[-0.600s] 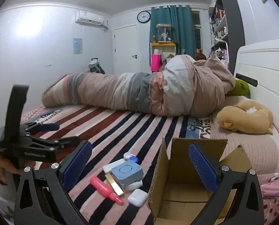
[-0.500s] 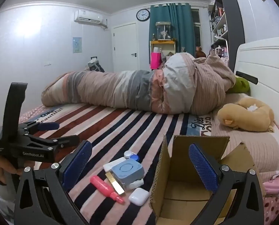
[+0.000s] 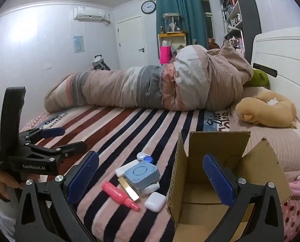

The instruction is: Organize rigid objects

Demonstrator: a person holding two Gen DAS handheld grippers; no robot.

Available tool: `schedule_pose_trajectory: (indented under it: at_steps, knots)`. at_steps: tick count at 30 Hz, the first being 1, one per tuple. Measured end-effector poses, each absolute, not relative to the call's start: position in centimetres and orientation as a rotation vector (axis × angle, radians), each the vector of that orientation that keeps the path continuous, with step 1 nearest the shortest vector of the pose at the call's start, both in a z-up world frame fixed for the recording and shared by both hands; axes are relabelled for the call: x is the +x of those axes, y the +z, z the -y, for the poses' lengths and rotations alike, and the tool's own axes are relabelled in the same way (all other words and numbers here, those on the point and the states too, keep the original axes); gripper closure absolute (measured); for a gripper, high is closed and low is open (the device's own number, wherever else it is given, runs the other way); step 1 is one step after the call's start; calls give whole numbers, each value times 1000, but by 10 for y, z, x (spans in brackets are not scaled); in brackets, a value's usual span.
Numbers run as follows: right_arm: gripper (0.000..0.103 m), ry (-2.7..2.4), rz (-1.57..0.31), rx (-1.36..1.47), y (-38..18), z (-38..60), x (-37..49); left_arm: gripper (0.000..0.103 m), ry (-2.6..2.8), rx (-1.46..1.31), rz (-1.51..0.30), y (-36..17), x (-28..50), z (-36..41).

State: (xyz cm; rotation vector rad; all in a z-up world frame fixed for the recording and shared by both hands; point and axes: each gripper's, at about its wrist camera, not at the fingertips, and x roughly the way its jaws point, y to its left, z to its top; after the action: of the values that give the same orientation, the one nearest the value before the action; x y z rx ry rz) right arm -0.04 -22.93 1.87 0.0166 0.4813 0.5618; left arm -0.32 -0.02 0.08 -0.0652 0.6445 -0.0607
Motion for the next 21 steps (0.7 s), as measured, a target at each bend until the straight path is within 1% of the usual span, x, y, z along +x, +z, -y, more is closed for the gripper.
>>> schedule_pose_trajectory:
  at_steps: [21]
  knots:
    - [0,564,-481,40,15,234,-1,1,-63,-70,-648,-1,-8,1]
